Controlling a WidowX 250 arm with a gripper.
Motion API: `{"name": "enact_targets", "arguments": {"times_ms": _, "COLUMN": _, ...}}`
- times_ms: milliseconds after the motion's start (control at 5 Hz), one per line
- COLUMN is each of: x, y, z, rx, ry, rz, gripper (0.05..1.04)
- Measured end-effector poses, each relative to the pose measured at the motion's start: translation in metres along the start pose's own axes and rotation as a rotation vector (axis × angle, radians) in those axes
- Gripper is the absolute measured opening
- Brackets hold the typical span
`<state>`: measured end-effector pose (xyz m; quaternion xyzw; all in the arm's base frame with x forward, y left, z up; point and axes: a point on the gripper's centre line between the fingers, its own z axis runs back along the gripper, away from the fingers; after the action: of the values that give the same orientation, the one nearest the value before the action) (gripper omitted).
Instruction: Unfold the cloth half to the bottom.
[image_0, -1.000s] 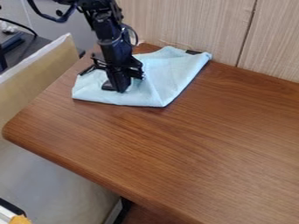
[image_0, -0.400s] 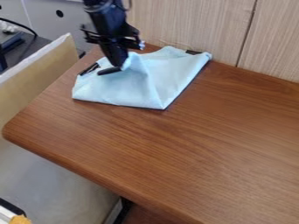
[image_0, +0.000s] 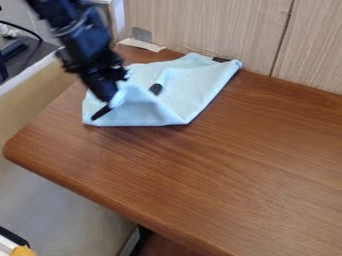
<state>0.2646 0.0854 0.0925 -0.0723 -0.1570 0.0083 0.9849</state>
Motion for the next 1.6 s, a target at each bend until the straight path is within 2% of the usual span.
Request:
{"name": "enact_targets", "arguments": {"times_ms": 200, "x": -0.028, "y": 0.007, "z": -0.002, "rx": -0.009, "ry": 0.009, "rz": -0.014, "gripper": 0.054}}
{"name": "enact_targets", "arguments": {"times_ms": 400, "x": -0.049, "y": 0.014, "z": -0.018, "rx": -0.013, "ry": 0.056, "rz": -0.025, "gripper": 0.054}}
{"name": "enact_targets", "arguments": {"times_ms": 800, "x": -0.077, "y": 0.017, "z": -0.054, "rx": -0.081, "ry": 0.116, "rz": -0.068, "gripper": 0.077}}
{"name": "enact_targets", "arguments": {"times_ms": 1000, "x": -0.076, "y": 0.01, "z": -0.057, "rx": -0.088, "ry": 0.128, "rz": -0.098, "gripper": 0.227}}
{"name": "enact_targets", "arguments": {"times_ms": 1200, "x": -0.075, "y": 0.002, "z": -0.057, "rx": -0.116, "ry": 0.139, "rz": -0.115, "gripper": 0.485}}
{"name": "enact_targets", "arguments": {"times_ms": 1400, "x": -0.063, "y": -0.001, "z": -0.049, "rx": -0.107, "ry": 0.1, "rz": -0.128, "gripper": 0.787}}
{"name": "enact_targets", "arguments": {"times_ms": 1600, "x": -0.049, "y": -0.007, "z": -0.033, "rx": -0.083, "ry": 0.069, "rz": -0.157, "gripper": 1.0}}
